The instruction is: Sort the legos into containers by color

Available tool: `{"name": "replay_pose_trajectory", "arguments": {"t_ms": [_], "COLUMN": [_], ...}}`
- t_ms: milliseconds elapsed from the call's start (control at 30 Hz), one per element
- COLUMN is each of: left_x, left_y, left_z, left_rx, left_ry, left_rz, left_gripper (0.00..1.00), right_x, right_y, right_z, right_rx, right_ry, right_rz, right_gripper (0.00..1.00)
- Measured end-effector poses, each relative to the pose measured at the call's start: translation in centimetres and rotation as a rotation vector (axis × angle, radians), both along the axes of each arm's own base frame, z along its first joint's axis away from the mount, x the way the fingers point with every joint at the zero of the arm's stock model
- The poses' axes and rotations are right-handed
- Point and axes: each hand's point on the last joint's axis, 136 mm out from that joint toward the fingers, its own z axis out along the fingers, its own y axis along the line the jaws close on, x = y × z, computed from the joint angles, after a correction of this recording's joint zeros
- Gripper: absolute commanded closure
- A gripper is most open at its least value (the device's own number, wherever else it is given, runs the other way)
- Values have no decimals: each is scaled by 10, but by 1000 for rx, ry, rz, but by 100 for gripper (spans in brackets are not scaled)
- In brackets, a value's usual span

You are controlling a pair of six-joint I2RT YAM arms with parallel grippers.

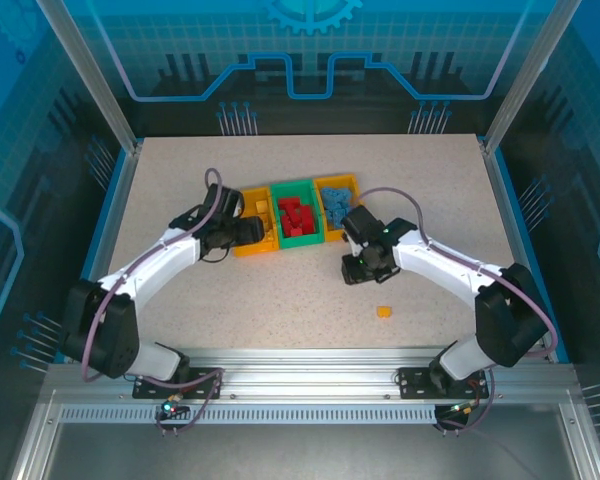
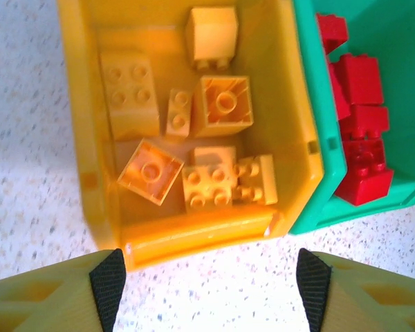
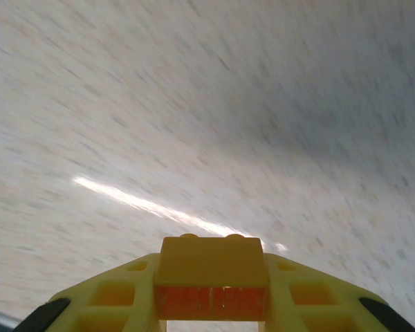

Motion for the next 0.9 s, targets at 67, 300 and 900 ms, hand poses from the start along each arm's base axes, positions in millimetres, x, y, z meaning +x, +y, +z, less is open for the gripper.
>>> {"name": "replay_pose_trajectory", "arguments": {"t_ms": [67, 300, 900], "left_x": [-12, -52, -112], "left_y": [5, 13, 1], "left_z": [-4, -21, -47], "left_rx": [-6, -11, -20], "left_ry": [5, 14, 18], "left_rz": [22, 57, 66], "left_gripper": [16, 1, 1], "right_x": [17, 83, 181], "right_y": [27, 117, 234], "right_z": [25, 76, 28], "right_rx": [113, 392, 503], "right_ry": [-46, -106, 9], "right_rz": [17, 74, 86], "right_gripper": [71, 71, 45]}}
